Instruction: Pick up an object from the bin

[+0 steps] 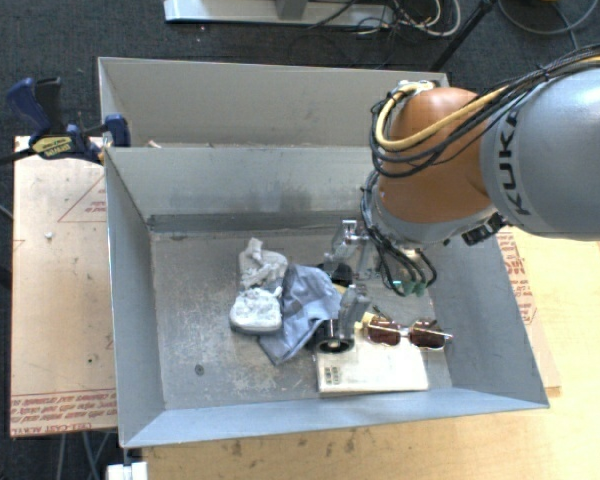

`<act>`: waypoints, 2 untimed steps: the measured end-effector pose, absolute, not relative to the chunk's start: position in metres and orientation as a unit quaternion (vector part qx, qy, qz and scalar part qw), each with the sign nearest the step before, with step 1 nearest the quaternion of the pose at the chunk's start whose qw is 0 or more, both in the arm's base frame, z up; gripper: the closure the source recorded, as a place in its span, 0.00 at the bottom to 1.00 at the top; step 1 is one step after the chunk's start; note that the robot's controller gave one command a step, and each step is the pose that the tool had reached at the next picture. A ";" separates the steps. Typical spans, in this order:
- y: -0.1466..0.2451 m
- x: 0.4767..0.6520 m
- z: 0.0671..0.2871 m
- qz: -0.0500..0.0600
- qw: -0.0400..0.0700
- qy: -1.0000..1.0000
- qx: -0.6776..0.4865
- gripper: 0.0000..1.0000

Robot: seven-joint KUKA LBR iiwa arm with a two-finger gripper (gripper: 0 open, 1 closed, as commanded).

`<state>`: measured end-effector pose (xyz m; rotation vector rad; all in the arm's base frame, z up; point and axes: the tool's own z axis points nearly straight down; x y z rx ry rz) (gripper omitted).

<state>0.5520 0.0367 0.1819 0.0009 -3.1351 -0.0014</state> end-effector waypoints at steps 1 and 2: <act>0.036 0.554 0.186 -0.001 0.000 -1.000 0.000 0.00; 0.032 0.582 0.141 0.000 -0.003 -0.998 0.056 0.00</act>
Offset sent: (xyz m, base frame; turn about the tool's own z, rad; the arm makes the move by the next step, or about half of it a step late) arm 0.0661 -0.0121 -0.1119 -0.2751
